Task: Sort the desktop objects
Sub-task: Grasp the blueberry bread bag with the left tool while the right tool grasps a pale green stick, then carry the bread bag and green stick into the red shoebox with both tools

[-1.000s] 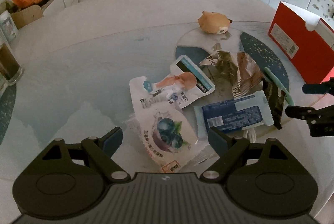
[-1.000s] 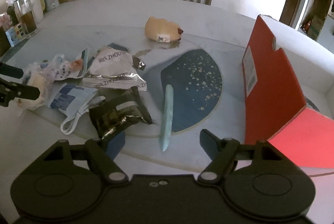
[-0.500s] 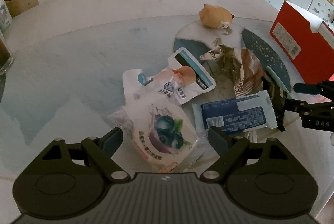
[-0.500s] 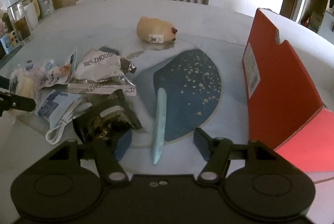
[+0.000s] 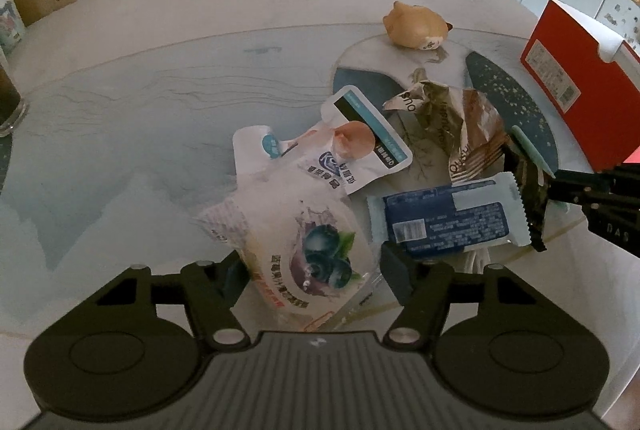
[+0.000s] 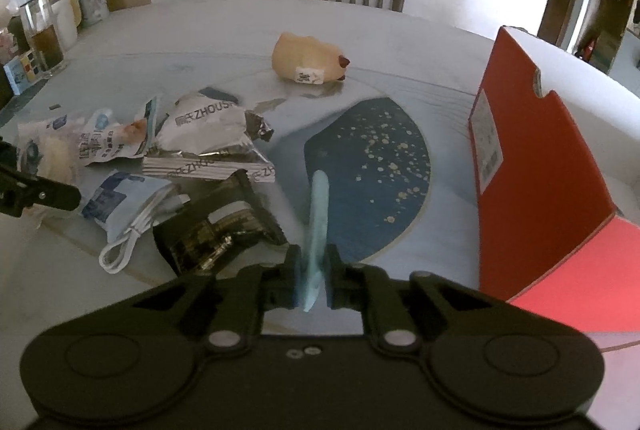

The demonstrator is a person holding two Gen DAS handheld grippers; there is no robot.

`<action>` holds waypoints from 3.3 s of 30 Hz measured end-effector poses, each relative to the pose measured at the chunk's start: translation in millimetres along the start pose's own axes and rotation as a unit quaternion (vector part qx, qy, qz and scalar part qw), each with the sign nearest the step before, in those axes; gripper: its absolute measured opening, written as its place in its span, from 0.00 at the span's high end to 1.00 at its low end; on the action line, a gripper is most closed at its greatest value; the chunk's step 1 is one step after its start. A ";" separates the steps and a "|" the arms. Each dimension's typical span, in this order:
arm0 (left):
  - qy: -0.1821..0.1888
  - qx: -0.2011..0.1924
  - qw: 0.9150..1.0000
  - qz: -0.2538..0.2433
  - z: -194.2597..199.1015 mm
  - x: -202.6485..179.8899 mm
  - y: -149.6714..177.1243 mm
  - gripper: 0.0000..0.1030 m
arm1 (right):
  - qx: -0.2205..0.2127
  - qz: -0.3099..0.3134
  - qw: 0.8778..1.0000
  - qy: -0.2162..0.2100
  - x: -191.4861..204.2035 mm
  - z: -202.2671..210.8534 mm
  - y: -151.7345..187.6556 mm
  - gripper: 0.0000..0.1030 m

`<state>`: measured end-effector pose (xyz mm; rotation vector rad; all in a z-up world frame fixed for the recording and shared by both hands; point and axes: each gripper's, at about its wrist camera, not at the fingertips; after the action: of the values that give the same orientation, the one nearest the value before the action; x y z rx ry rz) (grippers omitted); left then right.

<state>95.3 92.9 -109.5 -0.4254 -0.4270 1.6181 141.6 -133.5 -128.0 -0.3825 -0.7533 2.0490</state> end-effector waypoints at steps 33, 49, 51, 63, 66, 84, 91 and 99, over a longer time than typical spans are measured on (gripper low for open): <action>0.045 -0.018 0.998 -0.026 63.6 -14.6 -8.0 0.52 | -0.052 -0.036 0.998 0.006 -7.8 84.2 -6.2 0.91; 0.092 -0.032 0.992 -0.086 113.6 -59.8 -23.7 0.52 | -0.107 -0.052 0.993 0.014 -15.4 143.1 -19.0 0.91; 0.095 -0.042 0.990 -0.094 120.9 -66.8 -28.6 0.52 | -0.113 -0.055 0.992 0.020 -17.8 150.0 -19.9 0.91; 0.109 -0.078 0.979 -0.156 141.5 -116.3 -59.6 0.52 | -0.150 -0.066 0.986 0.040 -37.1 188.0 -27.1 0.91; 0.116 -0.083 0.975 -0.170 142.7 -129.8 -67.7 0.52 | -0.156 -0.067 0.984 0.046 -42.5 193.7 -27.9 0.91; 0.147 -0.059 0.962 -0.224 110.6 -223.5 -114.4 0.52 | -0.163 -0.062 0.982 0.065 -110.9 193.4 -40.1 0.91; 0.149 -0.051 0.959 -0.234 97.4 -259.7 -133.2 0.52 | -0.162 -0.052 0.983 0.064 -145.5 188.0 -50.1 0.91; 0.151 -0.035 0.957 -0.246 79.3 -295.3 -149.3 0.52 | -0.158 -0.054 0.984 0.060 -181.8 180.6 -53.8 0.91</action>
<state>207.6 -190.5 41.6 -0.5605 -0.3264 1.0366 181.8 -328.5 42.2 -0.6253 -1.0044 1.7905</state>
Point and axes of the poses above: each gripper's, at about its wrist camera, not at the fingertips, and z roughly against the way its jaws point, x to its left, y to its underside, and after that the axes turned 3 degrees about -z, right-handed
